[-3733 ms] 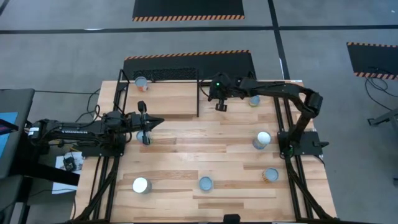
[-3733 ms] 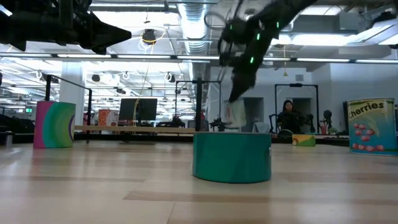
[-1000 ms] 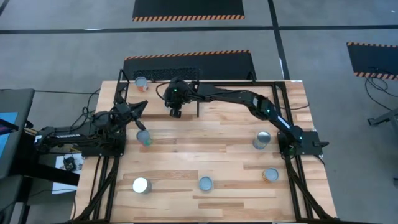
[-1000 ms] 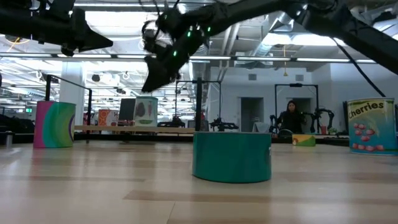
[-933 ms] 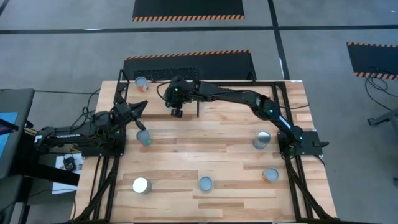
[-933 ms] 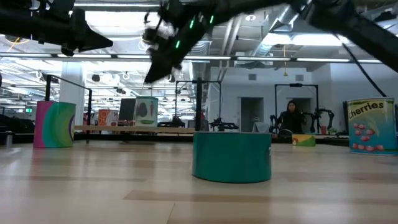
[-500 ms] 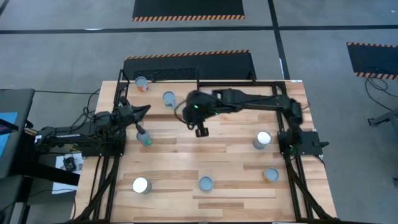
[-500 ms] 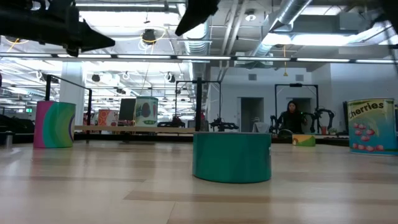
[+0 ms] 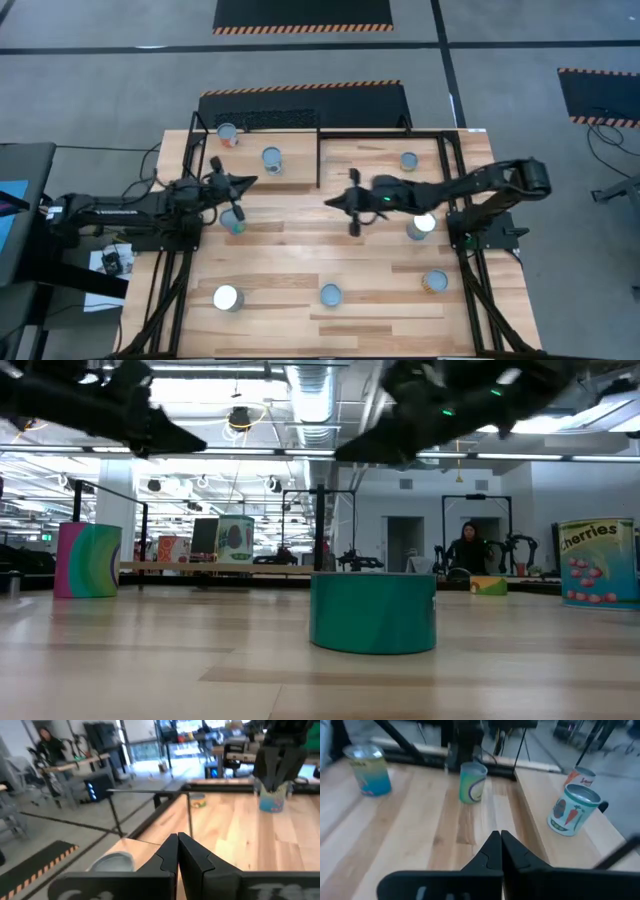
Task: Pick and place cans onto a shelf
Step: Put the canned mixed vegetables on the shelf
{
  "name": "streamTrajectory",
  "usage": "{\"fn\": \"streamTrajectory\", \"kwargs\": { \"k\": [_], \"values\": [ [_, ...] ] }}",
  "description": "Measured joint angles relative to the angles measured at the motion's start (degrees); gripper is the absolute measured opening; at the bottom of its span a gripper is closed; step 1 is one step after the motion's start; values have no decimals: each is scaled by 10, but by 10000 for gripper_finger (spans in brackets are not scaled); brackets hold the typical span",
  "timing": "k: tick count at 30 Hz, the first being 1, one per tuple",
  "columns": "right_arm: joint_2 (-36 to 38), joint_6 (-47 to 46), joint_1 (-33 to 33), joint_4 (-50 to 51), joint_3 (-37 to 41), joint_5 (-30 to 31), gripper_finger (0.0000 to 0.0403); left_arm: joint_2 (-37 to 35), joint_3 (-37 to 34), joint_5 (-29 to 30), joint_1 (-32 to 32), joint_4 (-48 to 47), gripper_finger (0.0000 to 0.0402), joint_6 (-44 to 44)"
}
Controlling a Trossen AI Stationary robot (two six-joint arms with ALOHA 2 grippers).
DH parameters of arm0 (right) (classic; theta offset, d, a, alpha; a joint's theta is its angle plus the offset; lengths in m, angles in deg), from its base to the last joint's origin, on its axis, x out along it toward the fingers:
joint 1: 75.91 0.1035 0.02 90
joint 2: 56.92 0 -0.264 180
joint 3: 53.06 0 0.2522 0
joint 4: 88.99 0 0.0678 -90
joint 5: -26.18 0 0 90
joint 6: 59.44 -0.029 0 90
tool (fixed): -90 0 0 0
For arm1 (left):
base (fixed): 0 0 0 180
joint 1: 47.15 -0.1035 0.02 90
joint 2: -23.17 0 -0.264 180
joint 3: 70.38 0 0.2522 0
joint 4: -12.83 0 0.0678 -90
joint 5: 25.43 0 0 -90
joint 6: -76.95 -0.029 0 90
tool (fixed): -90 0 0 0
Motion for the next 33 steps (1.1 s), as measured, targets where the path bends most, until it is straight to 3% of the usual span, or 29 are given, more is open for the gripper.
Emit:
{"fn": "streamTrajectory", "kwargs": {
  "k": [4, 8, 12, 18, 23, 28, 33],
  "values": [
    [47, -23, 2, -72, 92, 5, 7, 91, 78, 6, -6, -58, 0, 13],
    [93, -36, 10, -84, 143, 18, 10, 180, 205, -20, -42, -232, 0, 24],
    [123, -37, 34, -88, 165, 34, 9, 274, 328, -85, -78, -384, 0, -11],
    [136, -24, 77, -93, 178, 75, 10, 393, 466, -89, -105, -528, 31, -81],
    [136, -11, 87, -101, 178, 92, 10, 466, 501, -86, -122, -568, 81, -122],
    [136, -9, 87, -100, 178, 90, 10, 509, 501, -32, -146, -567, 120, -173],
    [136, -4, 86, -101, 178, 90, 11, 517, 501, -54, -178, -554, 138, -177]
  ]
}}
